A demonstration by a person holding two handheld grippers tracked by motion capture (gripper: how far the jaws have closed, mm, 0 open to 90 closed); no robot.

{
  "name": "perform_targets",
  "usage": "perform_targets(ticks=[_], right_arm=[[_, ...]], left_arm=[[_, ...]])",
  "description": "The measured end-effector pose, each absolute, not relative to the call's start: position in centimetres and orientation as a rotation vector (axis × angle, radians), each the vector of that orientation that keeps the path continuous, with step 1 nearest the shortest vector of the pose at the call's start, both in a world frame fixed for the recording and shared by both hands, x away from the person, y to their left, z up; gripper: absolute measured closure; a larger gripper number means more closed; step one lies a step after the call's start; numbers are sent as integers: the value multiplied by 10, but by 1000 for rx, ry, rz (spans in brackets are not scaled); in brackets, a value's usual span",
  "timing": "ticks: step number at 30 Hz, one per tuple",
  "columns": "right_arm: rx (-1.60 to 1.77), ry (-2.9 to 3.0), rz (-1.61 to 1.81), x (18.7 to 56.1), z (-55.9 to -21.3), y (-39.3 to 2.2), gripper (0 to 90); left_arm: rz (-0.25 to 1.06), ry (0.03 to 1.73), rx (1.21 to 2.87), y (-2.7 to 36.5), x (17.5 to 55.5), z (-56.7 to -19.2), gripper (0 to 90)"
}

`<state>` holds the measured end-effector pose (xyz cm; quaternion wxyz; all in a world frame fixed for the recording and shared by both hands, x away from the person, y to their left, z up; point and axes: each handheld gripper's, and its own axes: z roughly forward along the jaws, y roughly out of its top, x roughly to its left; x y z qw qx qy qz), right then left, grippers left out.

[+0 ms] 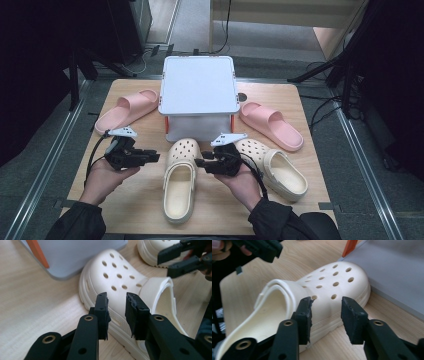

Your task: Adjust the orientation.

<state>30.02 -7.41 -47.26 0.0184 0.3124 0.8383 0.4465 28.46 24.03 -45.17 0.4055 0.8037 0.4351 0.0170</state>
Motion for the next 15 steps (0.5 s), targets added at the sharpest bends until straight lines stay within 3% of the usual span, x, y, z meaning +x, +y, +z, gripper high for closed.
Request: perform_targets(ticks=[3, 11, 15], right_arm=[[967, 2603, 1413, 293, -466, -77, 545], [955, 2612, 1437, 275, -460, -77, 534], [978, 2631, 1421, 265, -463, -74, 509]], left_arm=[[57, 1078, 2036, 242, 290, -442, 702], [89, 1051, 2041, 239, 311, -418, 707], [101, 1004, 2049, 236, 320, -409, 783]])
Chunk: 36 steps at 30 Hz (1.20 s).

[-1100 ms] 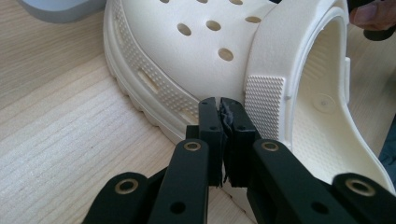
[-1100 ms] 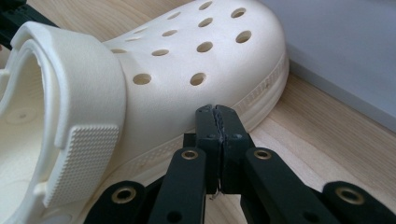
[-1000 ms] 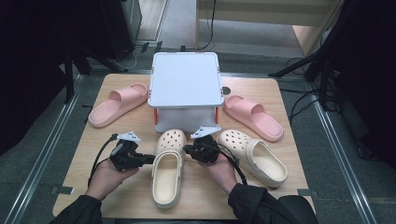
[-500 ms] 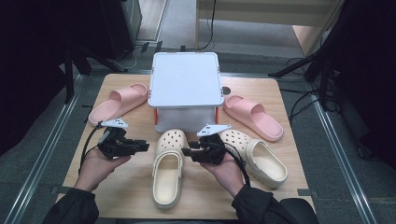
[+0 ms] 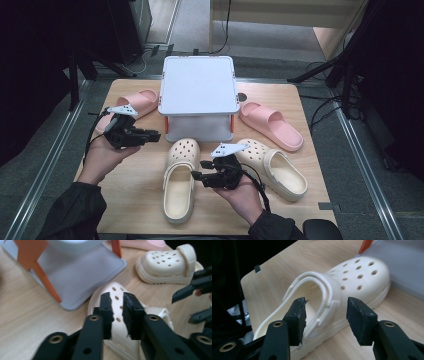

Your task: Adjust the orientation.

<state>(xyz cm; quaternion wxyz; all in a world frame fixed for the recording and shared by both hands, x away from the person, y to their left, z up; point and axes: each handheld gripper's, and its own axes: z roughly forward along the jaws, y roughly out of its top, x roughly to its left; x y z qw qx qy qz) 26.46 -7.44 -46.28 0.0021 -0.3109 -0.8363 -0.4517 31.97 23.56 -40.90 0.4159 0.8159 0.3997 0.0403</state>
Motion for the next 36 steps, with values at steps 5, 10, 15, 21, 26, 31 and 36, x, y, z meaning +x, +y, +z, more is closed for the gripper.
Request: perform_targets(ticks=[5, 10, 15, 21, 26, 31, 36], right_arm=[[-990, -2610, -1399, 255, -470, -71, 497], [-1037, -2629, -1369, 250, -476, -66, 440], [-1045, -2650, -1344, 250, -482, -61, 429], [-1110, -2688, -1298, 251, -491, -50, 403], [-1135, -2696, -1271, 253, -496, -44, 413], [-1163, -2713, -1253, 256, -503, -36, 420], [-1189, -2702, -1235, 260, -504, -36, 463]], left_arm=[[128, 965, 2052, 230, 331, -396, 849], [165, 944, 2046, 227, 346, -378, 868], [172, 915, 2052, 223, 365, -365, 872], [156, 921, 2073, 218, 384, -367, 883], [164, 937, 2103, 215, 391, -375, 884], [200, 937, 2087, 215, 394, -381, 877], [213, 931, 2084, 219, 393, -381, 884]])
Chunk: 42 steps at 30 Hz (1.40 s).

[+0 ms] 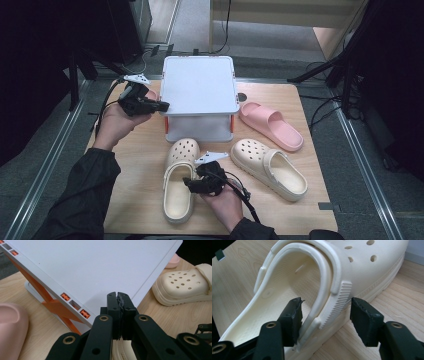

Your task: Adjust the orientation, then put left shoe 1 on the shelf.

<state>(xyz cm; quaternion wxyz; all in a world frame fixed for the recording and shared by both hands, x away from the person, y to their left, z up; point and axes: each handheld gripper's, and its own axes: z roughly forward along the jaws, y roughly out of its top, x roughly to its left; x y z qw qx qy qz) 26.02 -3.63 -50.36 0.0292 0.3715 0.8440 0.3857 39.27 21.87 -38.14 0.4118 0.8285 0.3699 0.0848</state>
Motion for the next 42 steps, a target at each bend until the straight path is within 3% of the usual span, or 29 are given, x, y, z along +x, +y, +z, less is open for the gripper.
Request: perform_targets(ticks=[3, 9, 15, 32, 42], right_arm=[[1162, 2610, 1179, 261, -503, -37, 490], [1245, 2624, 1195, 268, -499, -44, 663], [1280, 2595, 1198, 275, -496, -54, 765], [1280, 2500, 1279, 294, -466, -58, 798], [1313, 2396, 1241, 334, -459, -52, 797]], left_arm=[[218, 939, 2079, 219, 392, -382, 884], [232, 935, 2084, 218, 391, -381, 883], [259, 921, 2093, 217, 390, -382, 882], [246, 930, 2076, 218, 389, -382, 878], [239, 934, 2070, 219, 390, -383, 878]])
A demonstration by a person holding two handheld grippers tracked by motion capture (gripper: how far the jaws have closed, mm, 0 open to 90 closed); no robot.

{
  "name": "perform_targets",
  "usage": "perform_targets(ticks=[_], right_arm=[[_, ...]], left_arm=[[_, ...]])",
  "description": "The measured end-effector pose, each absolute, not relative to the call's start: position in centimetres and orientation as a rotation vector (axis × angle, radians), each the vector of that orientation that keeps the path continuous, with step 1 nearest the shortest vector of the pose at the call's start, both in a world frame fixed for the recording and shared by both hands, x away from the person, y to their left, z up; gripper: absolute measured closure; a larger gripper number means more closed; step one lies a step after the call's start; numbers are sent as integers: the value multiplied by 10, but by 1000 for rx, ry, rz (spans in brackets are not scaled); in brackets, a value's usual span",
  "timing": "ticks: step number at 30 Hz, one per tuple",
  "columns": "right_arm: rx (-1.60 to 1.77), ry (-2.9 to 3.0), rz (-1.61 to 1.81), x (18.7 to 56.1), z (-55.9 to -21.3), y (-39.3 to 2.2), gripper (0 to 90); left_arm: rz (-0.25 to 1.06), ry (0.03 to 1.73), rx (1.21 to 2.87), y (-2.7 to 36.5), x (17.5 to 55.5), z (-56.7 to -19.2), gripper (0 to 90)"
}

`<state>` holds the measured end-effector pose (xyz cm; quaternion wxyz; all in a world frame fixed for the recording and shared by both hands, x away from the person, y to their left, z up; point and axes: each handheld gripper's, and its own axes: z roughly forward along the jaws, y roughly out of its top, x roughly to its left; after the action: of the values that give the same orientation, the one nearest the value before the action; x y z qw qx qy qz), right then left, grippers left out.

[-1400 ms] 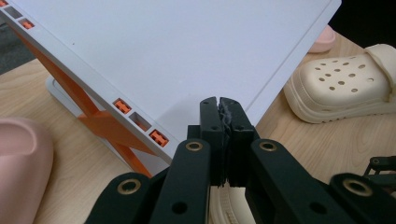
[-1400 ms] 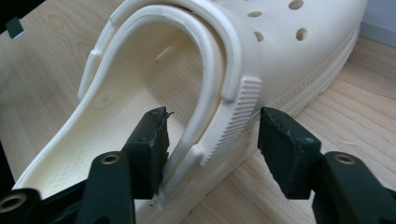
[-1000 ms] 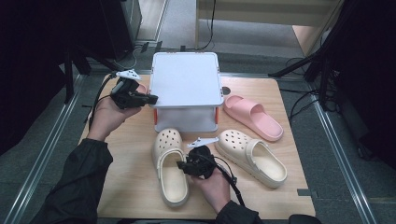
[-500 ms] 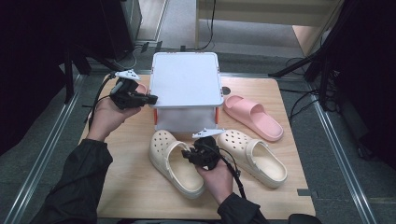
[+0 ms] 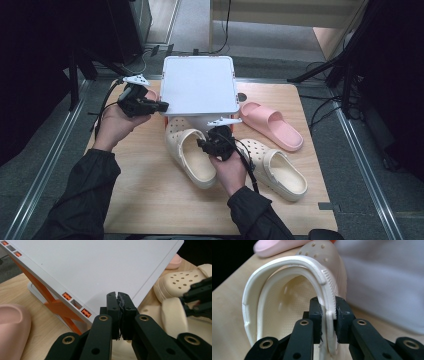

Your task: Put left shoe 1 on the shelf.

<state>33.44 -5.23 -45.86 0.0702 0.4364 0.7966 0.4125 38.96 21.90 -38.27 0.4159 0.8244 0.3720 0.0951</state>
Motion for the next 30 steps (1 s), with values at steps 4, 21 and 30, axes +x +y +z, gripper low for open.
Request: perform_targets(ticks=[4, 21, 30], right_arm=[[1366, 2339, 1227, 349, -465, -51, 795], [1446, 2284, 1280, 354, -489, -50, 704], [1340, 2275, 1331, 333, -471, -67, 707]], left_arm=[[236, 933, 2069, 220, 390, -383, 878], [234, 930, 2072, 220, 390, -383, 875], [237, 932, 2070, 220, 390, -383, 876]])
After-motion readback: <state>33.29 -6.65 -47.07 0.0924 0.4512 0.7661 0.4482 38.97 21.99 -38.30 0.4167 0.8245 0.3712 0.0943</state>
